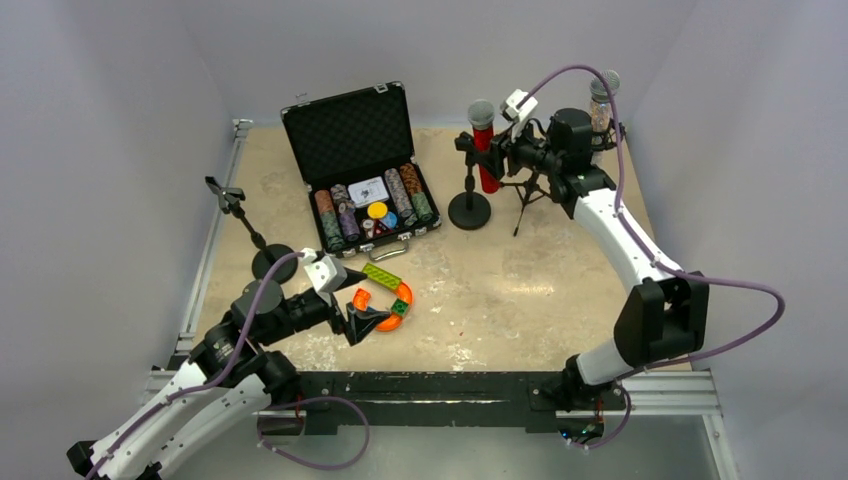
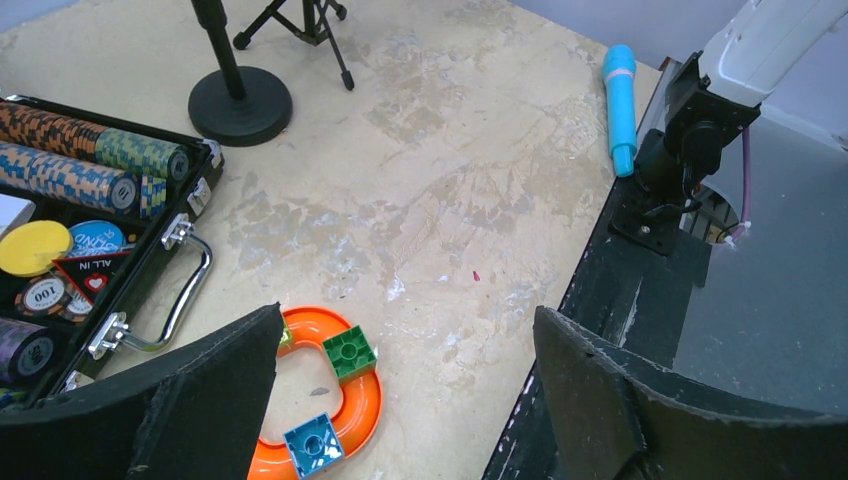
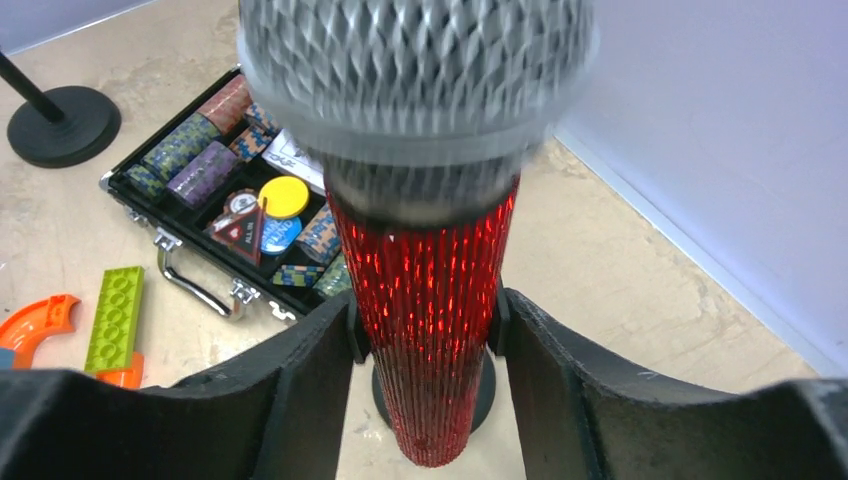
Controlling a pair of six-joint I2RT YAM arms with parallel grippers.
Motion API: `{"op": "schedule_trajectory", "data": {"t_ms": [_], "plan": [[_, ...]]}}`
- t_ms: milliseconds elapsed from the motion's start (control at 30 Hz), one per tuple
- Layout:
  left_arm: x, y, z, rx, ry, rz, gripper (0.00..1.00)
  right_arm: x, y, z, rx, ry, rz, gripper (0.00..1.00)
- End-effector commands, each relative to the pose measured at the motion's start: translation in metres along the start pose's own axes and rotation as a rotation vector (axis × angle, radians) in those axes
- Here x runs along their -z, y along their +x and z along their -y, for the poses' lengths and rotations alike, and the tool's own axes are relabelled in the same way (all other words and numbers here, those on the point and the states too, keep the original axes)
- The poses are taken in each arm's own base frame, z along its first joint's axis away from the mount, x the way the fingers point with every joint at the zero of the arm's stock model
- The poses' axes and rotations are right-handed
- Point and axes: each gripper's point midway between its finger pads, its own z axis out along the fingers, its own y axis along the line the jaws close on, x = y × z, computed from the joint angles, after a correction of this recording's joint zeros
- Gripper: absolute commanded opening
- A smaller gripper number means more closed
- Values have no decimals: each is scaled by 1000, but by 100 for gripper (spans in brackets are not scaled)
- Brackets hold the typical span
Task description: Attach the microphones to the stand
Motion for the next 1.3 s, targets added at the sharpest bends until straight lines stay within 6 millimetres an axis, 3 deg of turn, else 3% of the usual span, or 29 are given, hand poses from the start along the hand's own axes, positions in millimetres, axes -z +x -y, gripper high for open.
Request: {"op": "schedule_trajectory", "data": {"t_ms": [0, 200, 333, 867, 1267], "plan": [[0, -2, -1, 7, -5, 11, 99, 20, -41, -11, 62, -2, 109, 64], [2, -3, 1, 7, -1, 18, 99, 37, -45, -16, 61, 29, 114, 87], [4, -5, 2, 4, -1, 23, 99, 49, -44, -23, 58, 30, 94, 93], [7, -8, 2, -5, -1, 34, 99, 100, -13, -63, 55, -10, 14, 98], [9, -9, 3, 2, -4, 31, 99, 112, -3, -57, 36, 31, -6, 99]]}}
